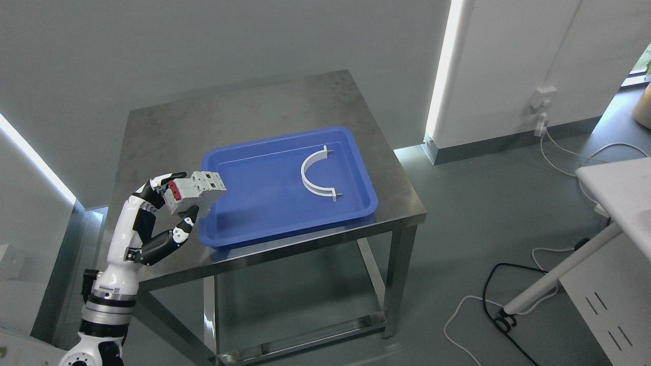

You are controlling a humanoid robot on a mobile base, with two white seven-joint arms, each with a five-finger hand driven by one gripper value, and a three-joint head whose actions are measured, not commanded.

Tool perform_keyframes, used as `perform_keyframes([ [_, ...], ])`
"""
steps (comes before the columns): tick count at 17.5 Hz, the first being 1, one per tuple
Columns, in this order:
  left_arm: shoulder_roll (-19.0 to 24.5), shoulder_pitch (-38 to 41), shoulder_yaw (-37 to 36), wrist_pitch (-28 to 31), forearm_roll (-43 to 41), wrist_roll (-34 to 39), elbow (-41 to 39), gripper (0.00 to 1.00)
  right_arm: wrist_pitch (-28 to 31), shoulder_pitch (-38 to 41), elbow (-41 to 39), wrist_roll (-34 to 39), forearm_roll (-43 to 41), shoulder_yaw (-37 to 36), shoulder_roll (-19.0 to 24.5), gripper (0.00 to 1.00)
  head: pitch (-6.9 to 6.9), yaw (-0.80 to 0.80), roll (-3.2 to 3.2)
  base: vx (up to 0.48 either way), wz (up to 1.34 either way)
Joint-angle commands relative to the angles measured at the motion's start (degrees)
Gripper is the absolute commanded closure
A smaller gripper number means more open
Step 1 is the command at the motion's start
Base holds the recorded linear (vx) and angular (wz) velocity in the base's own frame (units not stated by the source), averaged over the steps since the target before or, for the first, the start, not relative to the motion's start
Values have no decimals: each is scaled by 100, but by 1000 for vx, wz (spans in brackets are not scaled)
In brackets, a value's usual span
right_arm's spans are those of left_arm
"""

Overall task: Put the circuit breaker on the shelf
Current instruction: 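Carry the breaker in the left hand while turning toward the bin shelf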

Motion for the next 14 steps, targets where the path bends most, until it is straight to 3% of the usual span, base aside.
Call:
perform_keyframes([
  [1,19,313,734,-35,175,-55,-463,96,-286,88,1,4,-4,0,-100,0,0,0,0,-279,-177],
  [9,19,445,734,-123,184,-46,-463,95,-286,88,1,4,5,0,-100,0,0,0,0,-282,-248],
  [14,19,480,716,-158,184,-55,-463,95,-286,88,1,4,5,0,-100,0,0,0,0,-361,188],
])
